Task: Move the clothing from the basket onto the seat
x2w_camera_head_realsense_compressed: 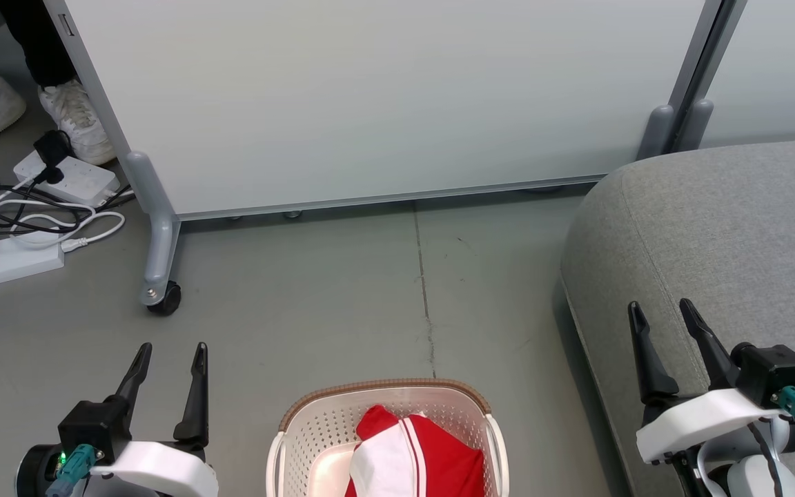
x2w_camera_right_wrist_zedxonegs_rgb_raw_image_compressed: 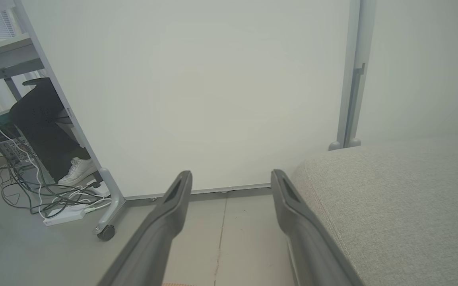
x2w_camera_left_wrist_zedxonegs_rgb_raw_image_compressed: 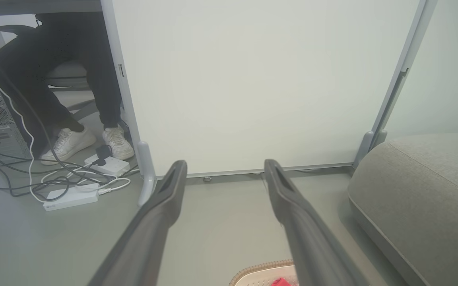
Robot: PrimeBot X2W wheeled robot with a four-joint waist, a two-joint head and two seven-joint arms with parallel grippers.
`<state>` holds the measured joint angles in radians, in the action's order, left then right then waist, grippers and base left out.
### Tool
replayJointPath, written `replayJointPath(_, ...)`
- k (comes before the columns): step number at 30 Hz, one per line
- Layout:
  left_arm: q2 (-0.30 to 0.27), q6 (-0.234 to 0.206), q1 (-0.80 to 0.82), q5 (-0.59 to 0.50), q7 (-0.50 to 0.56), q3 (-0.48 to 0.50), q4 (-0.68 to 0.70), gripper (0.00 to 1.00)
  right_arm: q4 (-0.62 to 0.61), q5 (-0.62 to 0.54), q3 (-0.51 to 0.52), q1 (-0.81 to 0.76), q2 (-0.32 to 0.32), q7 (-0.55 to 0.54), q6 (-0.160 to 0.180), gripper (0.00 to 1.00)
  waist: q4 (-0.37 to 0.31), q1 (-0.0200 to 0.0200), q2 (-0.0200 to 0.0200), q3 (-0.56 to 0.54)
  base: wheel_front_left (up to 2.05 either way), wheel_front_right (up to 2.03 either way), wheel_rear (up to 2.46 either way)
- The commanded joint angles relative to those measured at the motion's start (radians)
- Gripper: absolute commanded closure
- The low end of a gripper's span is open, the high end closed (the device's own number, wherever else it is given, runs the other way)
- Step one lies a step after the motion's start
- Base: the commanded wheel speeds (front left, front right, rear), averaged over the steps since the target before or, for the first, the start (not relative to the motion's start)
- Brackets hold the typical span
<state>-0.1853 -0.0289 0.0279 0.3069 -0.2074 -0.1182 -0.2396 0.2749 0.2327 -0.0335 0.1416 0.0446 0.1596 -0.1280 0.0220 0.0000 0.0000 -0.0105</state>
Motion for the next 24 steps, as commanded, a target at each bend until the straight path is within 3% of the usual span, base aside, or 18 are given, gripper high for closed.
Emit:
replayJointPath(1, -0.01, -0.008, 0.001, -0.019, -0.007, -0.002, 0.003, 0.0, -0.003, -0.016, 0.003, -0.004, 0.008, 0.01, -0.004, 0.0, -0.001, 0.0, 0.0, 0.0, 0.0, 0.0, 0.0)
replayJointPath(24, -0.023, -0.041, -0.029, -0.12, -0.018, -0.034, 0.008, 0.0, 0.016, -0.093, 0.009, -0.038, 0.01, 0.058, -0.004, 0.0, 0.019, 0.0, 0.0, -0.001, 0.0, 0.0, 0.0)
